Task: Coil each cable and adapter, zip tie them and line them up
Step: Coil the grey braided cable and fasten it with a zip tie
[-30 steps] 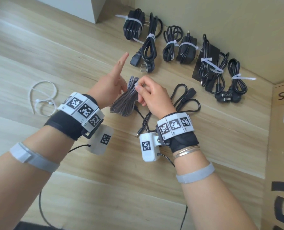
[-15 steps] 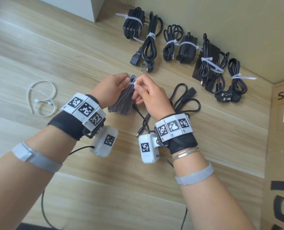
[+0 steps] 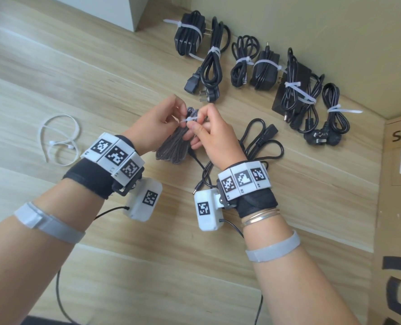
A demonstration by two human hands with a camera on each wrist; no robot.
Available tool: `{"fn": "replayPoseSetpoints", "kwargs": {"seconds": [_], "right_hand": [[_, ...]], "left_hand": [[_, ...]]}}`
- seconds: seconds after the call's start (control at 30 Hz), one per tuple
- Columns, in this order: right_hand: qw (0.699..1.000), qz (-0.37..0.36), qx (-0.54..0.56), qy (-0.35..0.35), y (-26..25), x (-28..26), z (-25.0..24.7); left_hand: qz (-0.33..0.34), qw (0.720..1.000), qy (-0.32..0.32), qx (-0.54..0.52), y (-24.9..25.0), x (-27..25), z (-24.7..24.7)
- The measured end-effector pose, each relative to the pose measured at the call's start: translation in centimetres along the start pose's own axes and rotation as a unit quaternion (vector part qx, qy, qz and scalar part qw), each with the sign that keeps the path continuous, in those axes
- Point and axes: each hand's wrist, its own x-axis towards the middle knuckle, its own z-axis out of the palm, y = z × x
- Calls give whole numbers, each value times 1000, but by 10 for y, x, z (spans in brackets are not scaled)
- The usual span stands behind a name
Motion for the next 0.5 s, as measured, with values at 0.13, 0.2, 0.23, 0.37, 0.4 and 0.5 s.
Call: {"fn": "replayPoseSetpoints", "kwargs": {"seconds": [0.13, 0.2, 0.23, 0.37, 0.4, 0.5], "right_hand": [[999, 8, -39, 1, 2, 1, 0], [998, -4, -56, 2, 0, 0, 1], [998, -7, -57, 2, -2, 0, 2], [996, -5, -87, 32, -5, 2, -1], [995, 3, -92, 44, -5, 3, -4], [992, 21, -100, 81, -5, 0, -22]], "left_hand": [[31, 999, -19, -15, 3, -4, 1], [54, 999, -1, 6, 2, -4, 2], [62, 998, 10, 12, 1, -4, 3], [80, 994, 32, 65, -2, -3, 6], [77, 993, 36, 76, -4, -3, 5], [58, 992, 46, 99, -12, -3, 2]]}}
